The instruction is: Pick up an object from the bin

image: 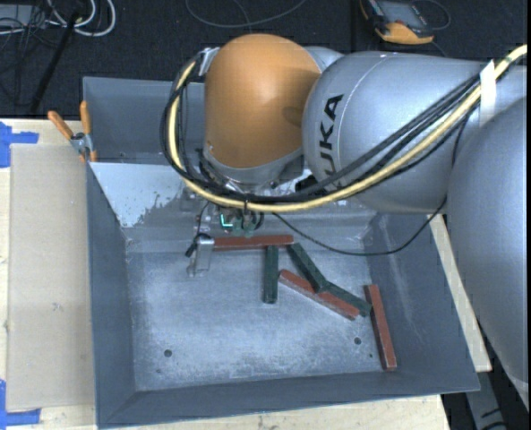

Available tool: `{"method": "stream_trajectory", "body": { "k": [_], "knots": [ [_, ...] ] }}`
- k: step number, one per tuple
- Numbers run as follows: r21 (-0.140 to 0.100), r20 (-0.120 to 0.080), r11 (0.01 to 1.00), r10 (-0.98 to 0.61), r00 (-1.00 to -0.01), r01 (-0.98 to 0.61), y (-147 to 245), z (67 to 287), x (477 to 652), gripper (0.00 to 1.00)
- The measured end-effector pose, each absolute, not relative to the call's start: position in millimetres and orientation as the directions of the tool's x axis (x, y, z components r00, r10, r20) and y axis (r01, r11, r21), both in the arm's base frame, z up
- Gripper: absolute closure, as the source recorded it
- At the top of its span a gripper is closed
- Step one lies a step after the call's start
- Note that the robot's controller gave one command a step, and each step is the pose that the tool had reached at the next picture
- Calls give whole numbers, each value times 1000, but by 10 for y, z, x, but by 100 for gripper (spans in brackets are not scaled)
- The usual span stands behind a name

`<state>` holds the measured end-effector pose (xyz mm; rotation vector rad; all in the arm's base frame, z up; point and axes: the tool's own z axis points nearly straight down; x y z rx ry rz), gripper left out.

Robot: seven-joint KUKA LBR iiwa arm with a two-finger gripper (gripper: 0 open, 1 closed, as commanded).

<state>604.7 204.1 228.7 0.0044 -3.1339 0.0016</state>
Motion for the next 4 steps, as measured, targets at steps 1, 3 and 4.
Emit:
{"method": "stream_trajectory", "body": {
  "k": [1,3,4],
  "knots": [
    [-6,10,994,106,-994,106,1299,1371,5781,0],
    [0,6,880,-475,-880,-475,369,789,5771,0],
    [-1,-2,867,-498,-867,-498,177,690,5938,0]
  ]
}}
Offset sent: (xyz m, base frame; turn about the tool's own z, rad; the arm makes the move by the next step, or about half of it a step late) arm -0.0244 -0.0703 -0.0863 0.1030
